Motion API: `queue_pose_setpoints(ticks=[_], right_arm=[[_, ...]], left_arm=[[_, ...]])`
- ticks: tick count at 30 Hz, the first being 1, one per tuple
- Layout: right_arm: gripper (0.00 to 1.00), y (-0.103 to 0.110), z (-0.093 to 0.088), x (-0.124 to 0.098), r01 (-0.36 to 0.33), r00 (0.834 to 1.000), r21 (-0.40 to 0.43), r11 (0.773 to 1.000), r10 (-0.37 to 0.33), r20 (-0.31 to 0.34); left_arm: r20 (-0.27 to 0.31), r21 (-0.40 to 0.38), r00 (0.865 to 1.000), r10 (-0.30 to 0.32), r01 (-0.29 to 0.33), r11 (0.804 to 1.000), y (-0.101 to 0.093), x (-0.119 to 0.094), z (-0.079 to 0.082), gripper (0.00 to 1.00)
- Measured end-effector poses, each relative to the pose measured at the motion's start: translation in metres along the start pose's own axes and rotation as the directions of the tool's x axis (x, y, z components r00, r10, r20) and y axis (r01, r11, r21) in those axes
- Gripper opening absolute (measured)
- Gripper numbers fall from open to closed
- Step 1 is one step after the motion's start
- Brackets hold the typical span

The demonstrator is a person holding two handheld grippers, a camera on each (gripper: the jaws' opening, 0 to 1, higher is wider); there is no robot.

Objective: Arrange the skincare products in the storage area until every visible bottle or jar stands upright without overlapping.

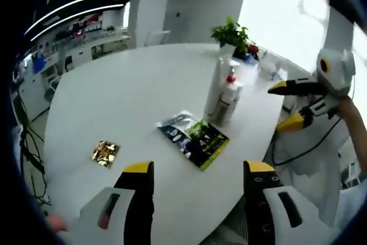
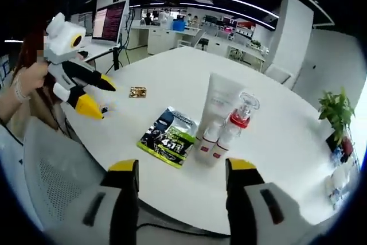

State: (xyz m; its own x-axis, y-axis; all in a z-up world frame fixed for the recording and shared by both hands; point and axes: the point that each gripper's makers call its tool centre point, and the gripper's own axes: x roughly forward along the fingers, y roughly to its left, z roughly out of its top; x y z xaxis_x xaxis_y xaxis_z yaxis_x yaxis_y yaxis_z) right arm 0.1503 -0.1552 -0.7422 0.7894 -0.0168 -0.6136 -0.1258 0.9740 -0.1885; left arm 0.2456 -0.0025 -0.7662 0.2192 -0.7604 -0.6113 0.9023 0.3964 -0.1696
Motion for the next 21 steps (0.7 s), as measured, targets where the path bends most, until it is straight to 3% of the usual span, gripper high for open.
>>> queue_pose_setpoints(ticks=[17,21], right_arm=[[0.91,-0.013,0.003,-0.008,0.037,0.998,0.033,0.999,-0.039,0.046],[0.96,-0.013,0.003,-0.008,0.029,0.998,0.04,0.999,-0.032,0.058]], left_arm=[[0.008,-0.012,0.999,0.045,-0.045,0.999,0.007,-0.015,-0.008,0.78],[-0.006,0.007,1.0,0.026,-0.026,1.0,0.005,-0.016,-0.011,0.8]])
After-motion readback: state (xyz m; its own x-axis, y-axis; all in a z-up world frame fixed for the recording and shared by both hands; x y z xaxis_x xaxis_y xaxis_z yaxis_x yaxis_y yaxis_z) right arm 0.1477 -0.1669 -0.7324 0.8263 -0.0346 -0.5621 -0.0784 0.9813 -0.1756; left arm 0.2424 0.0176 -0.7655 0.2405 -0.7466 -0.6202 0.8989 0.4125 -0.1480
